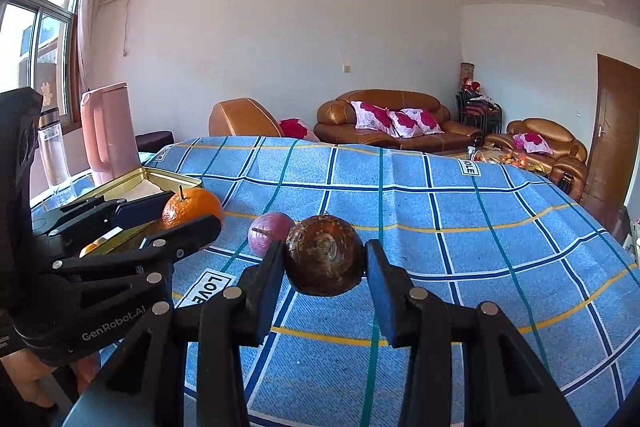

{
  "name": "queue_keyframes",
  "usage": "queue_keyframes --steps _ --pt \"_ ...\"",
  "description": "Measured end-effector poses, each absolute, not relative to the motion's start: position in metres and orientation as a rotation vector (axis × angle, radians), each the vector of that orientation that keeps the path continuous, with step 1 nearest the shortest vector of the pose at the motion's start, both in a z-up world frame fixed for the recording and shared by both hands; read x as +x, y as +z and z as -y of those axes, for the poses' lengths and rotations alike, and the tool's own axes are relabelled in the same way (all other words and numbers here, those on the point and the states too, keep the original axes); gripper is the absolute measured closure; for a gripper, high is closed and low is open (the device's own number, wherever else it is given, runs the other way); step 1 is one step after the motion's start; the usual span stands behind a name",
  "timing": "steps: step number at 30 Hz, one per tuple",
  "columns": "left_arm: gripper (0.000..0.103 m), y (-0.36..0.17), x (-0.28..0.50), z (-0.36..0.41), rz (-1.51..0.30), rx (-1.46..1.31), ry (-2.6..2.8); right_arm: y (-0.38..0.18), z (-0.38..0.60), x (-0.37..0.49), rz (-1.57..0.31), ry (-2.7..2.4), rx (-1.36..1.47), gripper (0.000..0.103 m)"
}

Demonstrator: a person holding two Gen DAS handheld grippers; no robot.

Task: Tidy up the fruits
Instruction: 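Carry the tangerine in left tool over the tin tray while right tool brings the brown fruit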

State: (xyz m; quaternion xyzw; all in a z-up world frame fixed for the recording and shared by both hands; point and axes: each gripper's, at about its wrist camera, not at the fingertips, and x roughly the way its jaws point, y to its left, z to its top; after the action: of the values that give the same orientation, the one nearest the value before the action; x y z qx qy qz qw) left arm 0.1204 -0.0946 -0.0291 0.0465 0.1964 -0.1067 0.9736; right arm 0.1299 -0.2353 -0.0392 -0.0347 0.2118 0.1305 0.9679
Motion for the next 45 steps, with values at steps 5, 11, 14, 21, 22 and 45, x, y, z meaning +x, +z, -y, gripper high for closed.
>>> queue_keyframes --steps 5,11,14,21,22,45 --pt "0.053 -0.027 0.117 0.094 -0.38 0.1 -0.207 -0.038 0.235 0.127 -0.409 0.268 -0.07 0.06" --pt "0.053 -0.026 0.111 0.092 -0.355 0.101 -0.191 -0.037 0.235 0.121 -0.382 0.278 -0.073 0.06" --pt "0.053 -0.025 0.106 0.092 -0.34 0.108 -0.188 -0.035 0.236 0.118 -0.364 0.287 -0.073 0.06" --pt "0.053 -0.024 0.1 0.089 -0.314 0.108 -0.169 -0.033 0.237 0.112 -0.329 0.3 -0.069 0.06" --pt "0.053 -0.024 0.098 0.089 -0.31 0.107 -0.164 -0.032 0.237 0.111 -0.324 0.301 -0.07 0.06" --pt "0.053 -0.023 0.094 0.079 -0.32 0.08 -0.161 -0.033 0.219 0.106 -0.316 0.324 -0.132 0.06"
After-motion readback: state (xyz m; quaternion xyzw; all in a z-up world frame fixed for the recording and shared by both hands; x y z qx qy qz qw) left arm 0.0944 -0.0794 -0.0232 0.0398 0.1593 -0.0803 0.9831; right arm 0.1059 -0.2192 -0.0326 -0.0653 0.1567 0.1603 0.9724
